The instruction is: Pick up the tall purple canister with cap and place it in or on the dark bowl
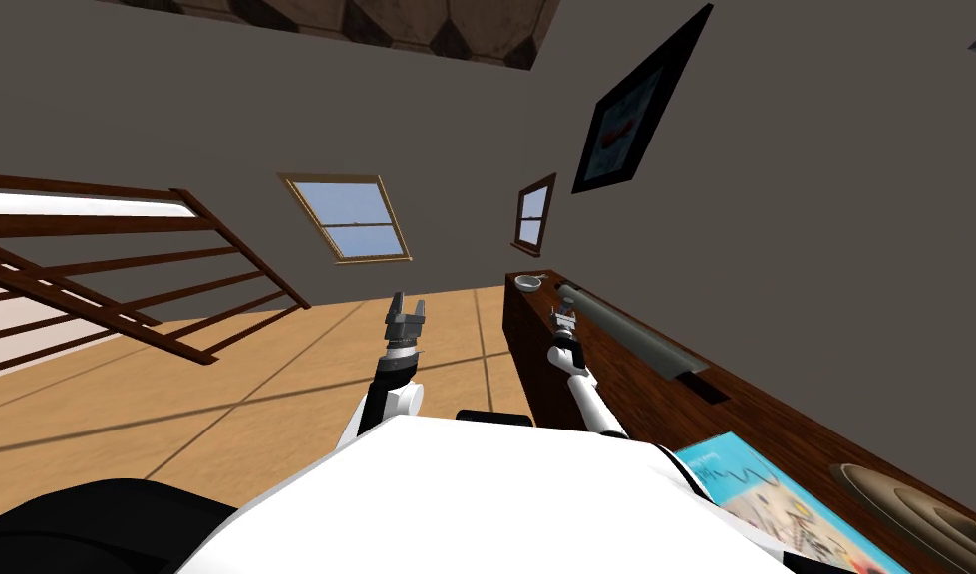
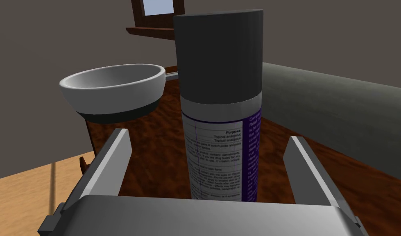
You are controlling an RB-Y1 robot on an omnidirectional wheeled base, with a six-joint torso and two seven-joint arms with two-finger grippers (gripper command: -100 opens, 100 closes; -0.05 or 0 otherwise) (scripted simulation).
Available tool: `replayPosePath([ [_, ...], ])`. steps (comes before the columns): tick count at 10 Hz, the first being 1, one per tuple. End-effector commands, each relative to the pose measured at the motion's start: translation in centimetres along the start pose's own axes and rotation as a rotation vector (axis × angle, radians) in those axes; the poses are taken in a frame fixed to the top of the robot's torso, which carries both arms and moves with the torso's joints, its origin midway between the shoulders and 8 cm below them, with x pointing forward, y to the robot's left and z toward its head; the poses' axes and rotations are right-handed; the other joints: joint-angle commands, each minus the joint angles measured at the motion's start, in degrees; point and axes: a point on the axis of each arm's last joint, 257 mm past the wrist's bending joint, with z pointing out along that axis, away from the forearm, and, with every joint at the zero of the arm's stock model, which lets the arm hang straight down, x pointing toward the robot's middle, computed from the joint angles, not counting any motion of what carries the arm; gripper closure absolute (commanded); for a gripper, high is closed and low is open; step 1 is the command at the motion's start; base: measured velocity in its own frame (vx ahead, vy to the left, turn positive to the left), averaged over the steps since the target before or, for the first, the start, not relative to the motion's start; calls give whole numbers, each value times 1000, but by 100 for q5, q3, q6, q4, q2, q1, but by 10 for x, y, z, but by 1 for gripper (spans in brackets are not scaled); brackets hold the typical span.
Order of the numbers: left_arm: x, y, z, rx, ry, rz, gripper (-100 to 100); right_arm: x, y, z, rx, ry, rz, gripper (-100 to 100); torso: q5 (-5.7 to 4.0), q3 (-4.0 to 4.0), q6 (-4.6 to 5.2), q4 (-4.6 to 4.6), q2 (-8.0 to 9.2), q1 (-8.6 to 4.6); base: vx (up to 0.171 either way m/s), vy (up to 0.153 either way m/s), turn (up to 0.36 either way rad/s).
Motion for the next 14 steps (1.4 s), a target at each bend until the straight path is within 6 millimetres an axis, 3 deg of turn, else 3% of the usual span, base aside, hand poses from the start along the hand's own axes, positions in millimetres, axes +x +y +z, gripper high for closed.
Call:
replayPosePath([
  [1, 0, 0, 0, 0, 0, 0, 0, 0, 0, 0, 0, 0, 0, -100, 0, 0, 0, 0, 0, 0, 23, 1, -1],
  [2, 0, 0, 0, 0, 0, 0, 0, 0, 0, 1, 0, -1, 0, 100, 0, 4, 0, 1, 8, 2, 0, 0, 0],
  [6, 0, 0, 0, 0, 0, 0, 0, 0, 0, 1, 0, -1, -2, 100, -2, 12, -2, 5, 21, 1, 0, 0, 0],
  [7, 0, 0, 0, 0, 0, 0, 0, 0, 0, 1, 0, -1, -2, 0, -2, 12, -2, 5, 21, 2, 0, 0, 0],
  [8, 0, 0, 0, 0, 0, 0, 0, -9, 3, -9, -5, -5, 1, 100, -2, 12, -2, 5, 21, 2, -20, -6, 33],
  [9, 0, 0, 0, 0, 0, 0, 0, -2, 2, -2, -1, 5, -3, 100, -14, 9, -1, -12, 32, 2, -14, -4, 10],
  [10, 0, 0, 0, 0, 0, 0, 0, -1, 2, -2, -2, 8, -1, 0, -16, 8, 0, -13, 31, 1, 0, 0, 0],
  [11, 0, 0, 0, 0, 0, 0, 0, 13, 9, 12, 1, 30, -22, 100, -16, 6, 1, -14, 27, 1, 74, -40, 197],
  [14, 0, 0, 0, 0, 0, 0, 0, 28, 38, 27, -35, 48, -35, 100, -14, -23, -12, -19, -30, 0, 117, -3, 184],
])
